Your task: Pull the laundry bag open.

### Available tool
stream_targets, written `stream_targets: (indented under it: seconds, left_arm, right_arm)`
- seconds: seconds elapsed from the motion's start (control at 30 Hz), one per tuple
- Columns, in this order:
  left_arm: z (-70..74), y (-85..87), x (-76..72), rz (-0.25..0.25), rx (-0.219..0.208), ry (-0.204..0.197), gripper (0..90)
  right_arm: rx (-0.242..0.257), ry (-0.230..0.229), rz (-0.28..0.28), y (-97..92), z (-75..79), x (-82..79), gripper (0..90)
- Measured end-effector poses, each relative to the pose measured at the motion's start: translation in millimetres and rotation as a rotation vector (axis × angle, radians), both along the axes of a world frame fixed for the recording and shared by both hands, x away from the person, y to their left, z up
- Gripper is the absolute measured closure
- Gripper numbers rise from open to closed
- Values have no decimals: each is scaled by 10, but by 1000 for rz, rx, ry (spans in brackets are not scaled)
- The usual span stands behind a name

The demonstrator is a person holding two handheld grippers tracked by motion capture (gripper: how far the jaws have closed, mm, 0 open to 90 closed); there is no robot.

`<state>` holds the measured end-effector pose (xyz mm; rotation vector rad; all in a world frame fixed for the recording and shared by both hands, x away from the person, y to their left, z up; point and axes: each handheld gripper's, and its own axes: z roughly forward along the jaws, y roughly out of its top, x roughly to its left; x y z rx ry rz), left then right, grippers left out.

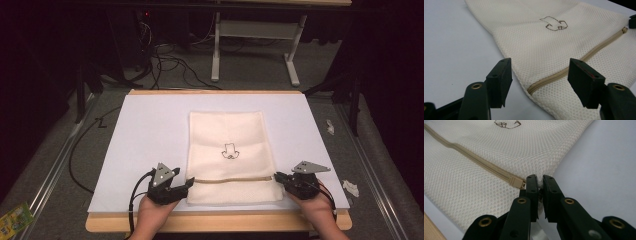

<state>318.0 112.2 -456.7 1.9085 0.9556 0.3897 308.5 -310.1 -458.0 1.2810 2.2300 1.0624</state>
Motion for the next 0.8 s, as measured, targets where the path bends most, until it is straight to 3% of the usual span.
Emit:
stream_targets:
  seconds: [0.17,0.37,0.43,0.6,0.63,0.7,0.77,0.8]
  left_arm:
    - [18,-86,-15,-17,8,-10,364]
    - [39,-464,30,-100,-4,-11,362]
    - [37,-520,32,-111,-8,-10,363]
    - [15,-846,93,-166,-54,32,401]
    - [15,-846,93,-166,-54,32,416]
    - [35,-1044,101,-208,-85,44,445]
    - [44,-1170,103,-235,-127,60,462]
    - [44,-1170,103,-235,-127,60,474]
  right_arm:
    - [10,-32,4,-11,43,4,849]
    - [21,-53,-8,-9,78,5,850]
    - [22,-54,-9,-8,81,5,850]
    - [39,-66,-5,-25,110,0,850]
    - [38,-69,-2,-28,112,0,850]
    - [41,-68,-4,-27,115,-8,850]
    - [42,-69,-6,-24,113,-7,849]
    - [42,-69,-6,-24,113,-7,849]
